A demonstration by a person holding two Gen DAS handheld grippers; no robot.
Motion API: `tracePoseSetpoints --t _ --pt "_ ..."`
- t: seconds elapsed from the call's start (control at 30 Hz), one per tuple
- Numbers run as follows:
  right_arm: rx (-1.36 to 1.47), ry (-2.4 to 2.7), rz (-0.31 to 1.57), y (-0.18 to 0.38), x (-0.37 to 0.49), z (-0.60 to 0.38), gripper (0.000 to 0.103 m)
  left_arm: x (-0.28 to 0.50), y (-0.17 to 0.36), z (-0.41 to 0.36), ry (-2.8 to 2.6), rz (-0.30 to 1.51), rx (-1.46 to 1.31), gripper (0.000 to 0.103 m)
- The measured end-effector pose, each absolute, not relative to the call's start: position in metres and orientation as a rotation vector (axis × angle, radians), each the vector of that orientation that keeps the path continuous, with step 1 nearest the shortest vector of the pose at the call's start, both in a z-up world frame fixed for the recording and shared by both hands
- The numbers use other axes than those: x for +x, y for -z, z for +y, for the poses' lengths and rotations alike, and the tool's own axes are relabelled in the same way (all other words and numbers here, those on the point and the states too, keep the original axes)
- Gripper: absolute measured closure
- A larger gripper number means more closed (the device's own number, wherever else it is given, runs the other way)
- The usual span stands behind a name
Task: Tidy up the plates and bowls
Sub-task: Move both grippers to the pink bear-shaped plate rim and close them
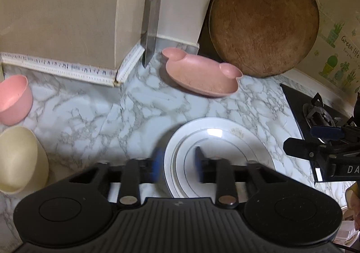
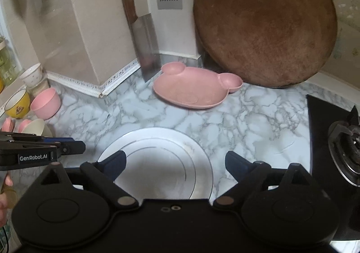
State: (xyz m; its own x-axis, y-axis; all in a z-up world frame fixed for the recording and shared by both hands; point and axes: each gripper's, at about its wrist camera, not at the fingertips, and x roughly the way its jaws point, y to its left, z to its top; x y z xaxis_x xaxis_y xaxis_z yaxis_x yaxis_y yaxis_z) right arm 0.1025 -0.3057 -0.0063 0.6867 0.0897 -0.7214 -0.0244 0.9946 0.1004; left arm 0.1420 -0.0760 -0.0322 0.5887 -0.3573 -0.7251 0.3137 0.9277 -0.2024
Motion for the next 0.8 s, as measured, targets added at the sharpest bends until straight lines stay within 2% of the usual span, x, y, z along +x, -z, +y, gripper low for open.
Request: tracePoseSetpoints --t 0.03,0.07,0.1,0.23,0.8 --pt "0.086 -0.053 0.804 0.004 0.103 -0.307 0.007 0.143 0.03 -0.076 0.39 0.842 -0.052 0.044" --pt "0.087 -0.043 0.795 0.002 0.104 -0.309 0.005 0.144 0.028 -0.077 0.389 0.824 -0.048 0.031" --pt "0.087 -0.039 0.787 0.0 0.105 -0.31 0.005 0.145 0.025 -0.078 0.385 0.808 -0.043 0.027" --pt "0.075 -0.029 0.768 -0.005 0.116 -0.318 0.0 0.161 0.021 -0.085 0.393 0.786 -0.039 0.026" --pt "0.11 0.001 0.797 0.011 0.221 -0.371 0.0 0.267 0.017 -0.152 0.343 0.75 0.04 0.026"
